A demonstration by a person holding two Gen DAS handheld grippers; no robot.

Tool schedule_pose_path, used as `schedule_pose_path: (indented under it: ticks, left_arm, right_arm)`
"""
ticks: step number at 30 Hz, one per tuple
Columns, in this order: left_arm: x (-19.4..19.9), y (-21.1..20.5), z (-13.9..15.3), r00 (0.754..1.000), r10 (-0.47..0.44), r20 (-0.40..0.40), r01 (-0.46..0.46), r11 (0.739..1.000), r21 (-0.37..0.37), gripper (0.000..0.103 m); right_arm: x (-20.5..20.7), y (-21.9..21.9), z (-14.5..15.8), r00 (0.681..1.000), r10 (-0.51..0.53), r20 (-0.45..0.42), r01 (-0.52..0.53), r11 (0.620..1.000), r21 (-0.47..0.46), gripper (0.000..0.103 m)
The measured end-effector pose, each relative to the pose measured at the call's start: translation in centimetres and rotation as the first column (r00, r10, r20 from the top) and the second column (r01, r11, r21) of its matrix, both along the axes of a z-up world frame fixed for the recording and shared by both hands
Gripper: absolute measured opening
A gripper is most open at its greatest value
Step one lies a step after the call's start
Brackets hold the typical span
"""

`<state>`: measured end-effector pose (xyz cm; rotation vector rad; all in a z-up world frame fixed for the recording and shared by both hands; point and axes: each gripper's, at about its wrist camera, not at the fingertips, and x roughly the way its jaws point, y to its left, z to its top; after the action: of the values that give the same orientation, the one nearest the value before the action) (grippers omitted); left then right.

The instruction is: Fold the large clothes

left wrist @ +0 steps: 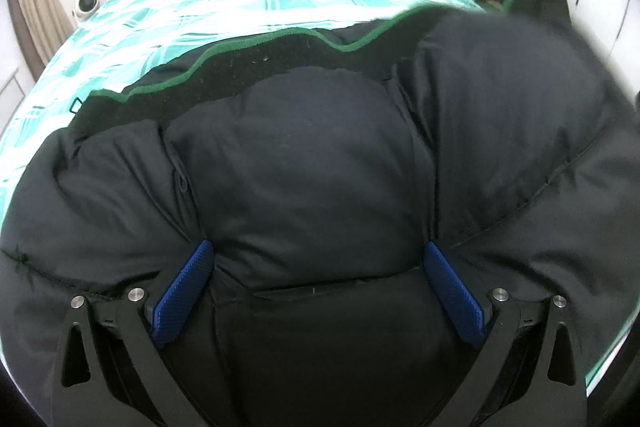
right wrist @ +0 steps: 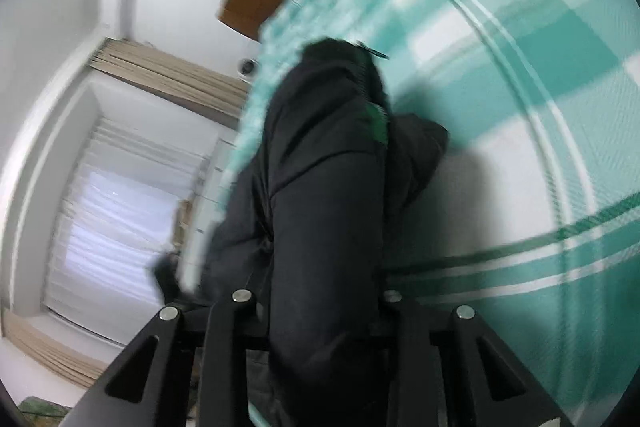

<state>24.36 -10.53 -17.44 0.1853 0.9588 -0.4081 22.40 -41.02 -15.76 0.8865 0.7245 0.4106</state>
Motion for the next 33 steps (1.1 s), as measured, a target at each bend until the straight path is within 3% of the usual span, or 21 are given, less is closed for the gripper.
schedule_pose_path:
  ticks: [3,6,7,11,14,16,19,22,24,26,29,33]
  left_arm:
    - [0.2,0.2,0.3,1.0,-0.005,-0.016,0.005,1.0,-0.005,0.102]
    - [1.0,1.0,1.9,0.996,-0.045,-0.079,0.046,0.999,0.01,0.097]
    - [1.1,2.0,2.8,0.995,-0.048,-0.092,0.047,0.999,-0.011,0.092]
    - [0.8,10.2,8.5,0.998,0.013,-0.067,-0.025,0.981,-0.193,0.095]
    - [1.0,17.0,12.0,0.996,0.037,-0.084,-0.068,0.91,-0.408,0.098]
    - [1.7,19.5,13.4,0.995,-0.001,-0.096,-0.047,0.865,-0.499,0.099]
    - [3.3,20.8,14.8,0.991,-0.09,-0.104,0.013,0.813,-0.582,0.101]
    - [5.6,20.0,14.4,0.966,-0.207,-0.156,0.057,0.758,-0.65,0.101]
    - [6.5,19.2,14.0,0.949,-0.261,-0.177,0.077,0.737,-0.671,0.101]
    - [7.0,18.1,13.9,0.934,-0.306,-0.184,0.107,0.73,-0.675,0.101]
    - [7.2,16.3,14.7,0.928,-0.33,-0.172,0.152,0.757,-0.635,0.101]
    - [6.0,14.1,15.9,0.927,-0.339,-0.159,0.195,0.8,-0.567,0.101]
  right_arm:
    - [0.2,4.5,5.0,0.999,0.017,0.047,-0.013,0.996,-0.091,0.027]
    - [0.7,11.1,9.8,0.999,0.023,0.045,-0.009,0.955,-0.295,0.027]
    - [0.9,13.4,11.1,0.999,0.014,0.038,0.001,0.931,-0.365,0.027]
    - [1.8,21.4,13.7,0.999,-0.002,0.051,0.028,0.86,-0.509,0.028]
    - [2.5,27.4,13.3,0.997,-0.016,0.076,0.058,0.798,-0.6,0.032]
    - [2.5,31.3,12.5,0.995,0.006,0.098,0.06,0.755,-0.653,0.034]
    - [1.7,36.3,10.8,0.988,0.064,0.14,0.057,0.698,-0.714,0.038]
    - [-0.2,40.0,9.1,0.974,0.121,0.189,0.077,0.611,-0.788,0.043]
    - [-0.8,42.2,8.0,0.966,0.159,0.206,0.084,0.559,-0.825,0.05]
    - [-1.2,43.5,7.2,0.956,0.193,0.221,0.095,0.509,-0.855,0.055]
    - [-1.9,44.6,6.6,0.943,0.233,0.236,0.118,0.429,-0.895,0.059]
    - [-1.5,44.9,5.9,0.941,0.258,0.221,0.12,0.357,-0.926,0.059]
